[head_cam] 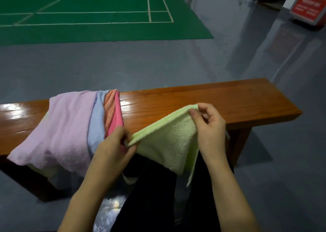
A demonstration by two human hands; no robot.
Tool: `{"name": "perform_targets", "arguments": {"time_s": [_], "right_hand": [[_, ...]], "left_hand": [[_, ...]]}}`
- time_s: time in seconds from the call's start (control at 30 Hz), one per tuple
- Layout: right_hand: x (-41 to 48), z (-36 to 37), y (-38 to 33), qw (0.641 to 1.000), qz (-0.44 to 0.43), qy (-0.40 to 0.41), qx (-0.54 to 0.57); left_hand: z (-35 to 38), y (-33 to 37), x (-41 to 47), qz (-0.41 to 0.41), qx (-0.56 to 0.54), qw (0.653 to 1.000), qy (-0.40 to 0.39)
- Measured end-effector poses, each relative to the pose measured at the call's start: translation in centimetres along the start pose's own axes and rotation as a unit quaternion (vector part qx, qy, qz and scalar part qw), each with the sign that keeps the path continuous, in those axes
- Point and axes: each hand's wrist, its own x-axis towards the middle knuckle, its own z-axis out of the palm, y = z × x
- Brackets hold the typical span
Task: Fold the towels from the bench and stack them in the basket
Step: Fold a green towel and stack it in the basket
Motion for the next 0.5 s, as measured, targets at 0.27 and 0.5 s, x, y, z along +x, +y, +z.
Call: {"name": "perform_targets", "arguments": {"time_s": [0.27, 0.5], "right_hand": [[1.9, 0.1, -3.9, 0.995, -0.053, 0.08, -0.025], [3.5, -1.0, -10.7, 0.993, -0.101, 0.038, 0.056]], "left_hand": [[-1.4, 4.9, 4.1, 0.014, -0.151, 0.986, 0.066], [-3.9, 10.1, 7.4, -0.027, -0.367, 0.919, 0.141]]}}
